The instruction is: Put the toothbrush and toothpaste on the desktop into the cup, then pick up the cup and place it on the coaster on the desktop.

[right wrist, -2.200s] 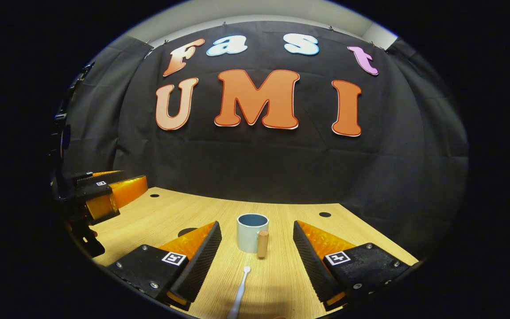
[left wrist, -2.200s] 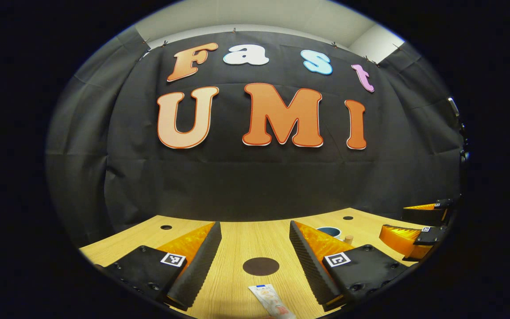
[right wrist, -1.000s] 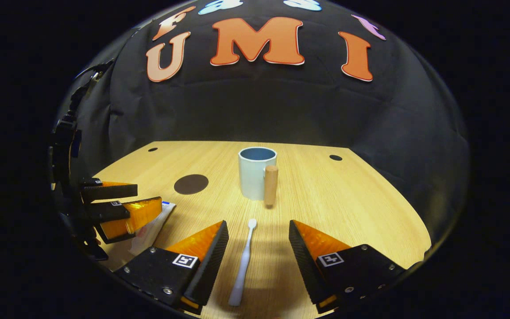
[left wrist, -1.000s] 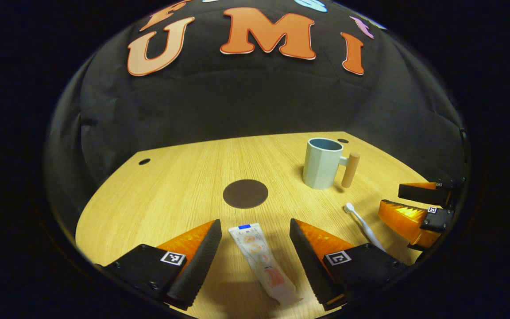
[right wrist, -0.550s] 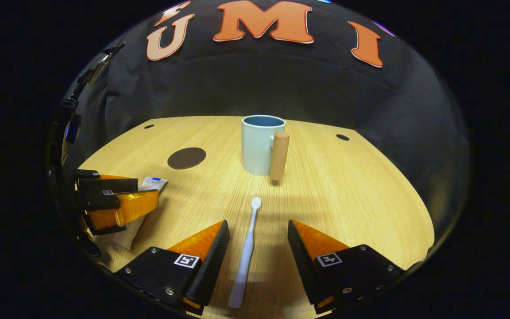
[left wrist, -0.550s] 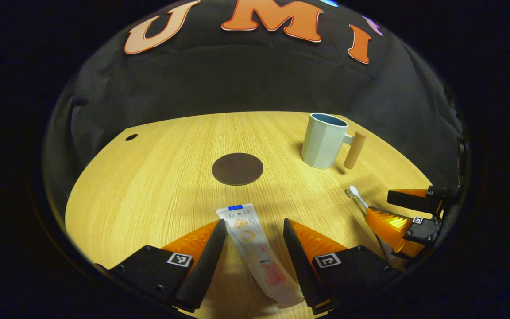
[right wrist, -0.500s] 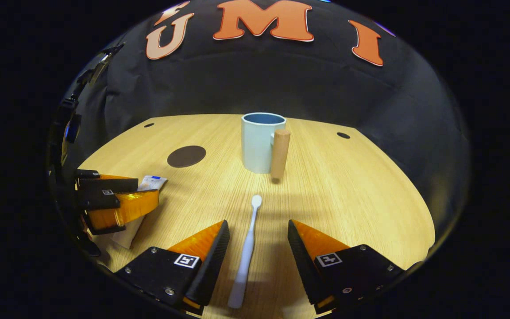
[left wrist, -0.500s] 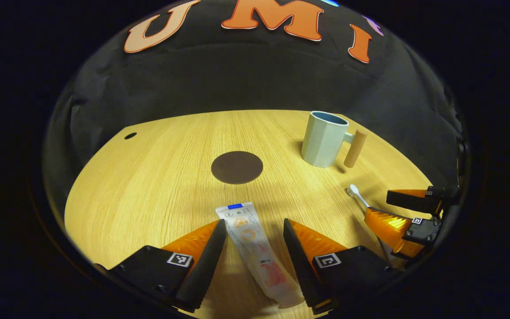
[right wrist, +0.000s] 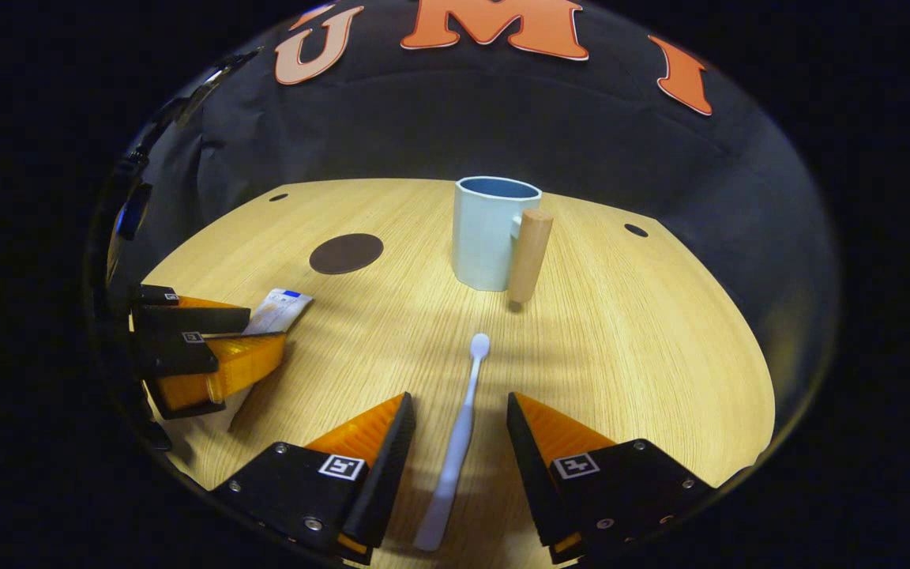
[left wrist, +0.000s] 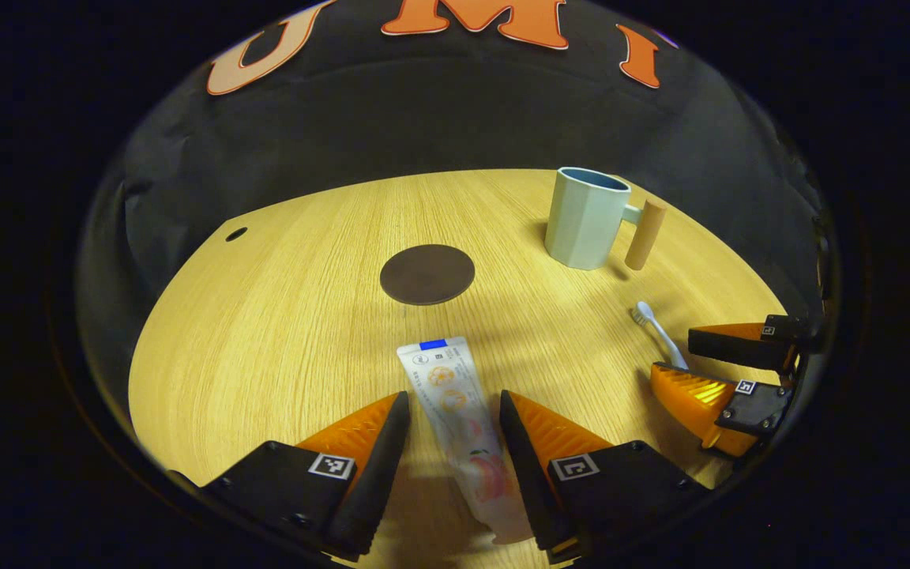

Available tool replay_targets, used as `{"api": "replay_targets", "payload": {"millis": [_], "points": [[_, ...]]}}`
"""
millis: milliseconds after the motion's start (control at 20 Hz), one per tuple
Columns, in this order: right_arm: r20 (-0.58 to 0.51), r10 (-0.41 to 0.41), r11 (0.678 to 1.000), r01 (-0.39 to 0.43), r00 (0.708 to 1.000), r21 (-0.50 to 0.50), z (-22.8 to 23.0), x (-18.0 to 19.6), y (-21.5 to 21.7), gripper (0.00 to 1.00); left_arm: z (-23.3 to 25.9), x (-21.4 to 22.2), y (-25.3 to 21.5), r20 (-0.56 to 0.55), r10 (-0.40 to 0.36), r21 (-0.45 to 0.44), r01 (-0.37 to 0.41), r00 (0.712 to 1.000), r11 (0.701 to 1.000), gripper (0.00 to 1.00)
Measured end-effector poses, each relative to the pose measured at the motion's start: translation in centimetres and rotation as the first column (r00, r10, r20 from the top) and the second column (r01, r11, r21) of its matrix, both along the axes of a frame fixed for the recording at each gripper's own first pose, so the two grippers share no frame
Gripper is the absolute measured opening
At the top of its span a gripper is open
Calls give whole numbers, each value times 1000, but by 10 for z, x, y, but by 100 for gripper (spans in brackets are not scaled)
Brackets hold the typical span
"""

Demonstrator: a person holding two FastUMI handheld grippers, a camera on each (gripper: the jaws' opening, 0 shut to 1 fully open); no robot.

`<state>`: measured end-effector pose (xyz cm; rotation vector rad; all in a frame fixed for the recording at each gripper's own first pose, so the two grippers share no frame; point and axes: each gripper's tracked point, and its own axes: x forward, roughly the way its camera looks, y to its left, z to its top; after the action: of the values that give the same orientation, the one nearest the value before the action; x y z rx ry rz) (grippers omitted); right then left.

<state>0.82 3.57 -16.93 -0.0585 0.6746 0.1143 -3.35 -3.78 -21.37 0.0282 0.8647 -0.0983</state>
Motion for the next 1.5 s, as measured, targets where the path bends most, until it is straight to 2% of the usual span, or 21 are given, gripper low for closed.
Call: {"api": "replay_targets", "payload": {"millis": [50,100,200,250,300,350,400,450,500,550,700,750,1050,1500], "points": [[-8,-1,1000,1,1000,8,-1,-1,1,71,-2,-2,0,-8,6,6,-6,1000,1000,77],[-11,0,1000,0,1000,15,-1,-2,3,66,-1,-2,-2,-15,8,2,-8,1000,1000,77],[-19,7,1000,-7,1000,30,1,-3,10,59,-1,-5,-5,-36,21,-8,-21,999,1000,59],[-21,14,999,-13,1000,36,0,-3,13,52,-1,-7,-5,-41,22,-4,-22,999,1000,50],[-23,24,999,-23,999,37,-1,-2,16,48,0,-6,-6,-44,16,-6,-17,999,1000,48],[-22,33,999,-32,999,37,-2,-3,19,39,0,-7,-5,-49,5,-8,-5,999,1000,41],[-20,44,998,-43,999,39,-1,-1,21,35,1,-5,-6,-42,8,-19,-9,999,1000,43],[-20,43,998,-42,999,50,-1,0,22,28,2,-7,-6,-35,7,-27,-8,999,1000,36],[-27,29,997,-27,999,68,0,1,22,24,5,-5,-5,-27,6,-36,-7,1000,999,36],[-32,24,995,-20,999,98,-2,3,21,14,6,-5,-5,-22,-2,-42,1,1000,999,25],[-42,14,989,-8,999,150,-1,4,17,10,8,-1,-9,-8,-9,-59,9,1000,998,21],[-37,5,988,1,999,154,1,5,16,8,7,-1,-12,-12,-18,-72,17,1000,997,16],[11,-16,991,14,1000,131,7,7,10,8,19,9,-7,57,-2,-89,7,998,996,16],[179,-30,971,-14,983,237,84,23,7,8,61,21,2,198,-4,-98,24,980,995,14]]}}
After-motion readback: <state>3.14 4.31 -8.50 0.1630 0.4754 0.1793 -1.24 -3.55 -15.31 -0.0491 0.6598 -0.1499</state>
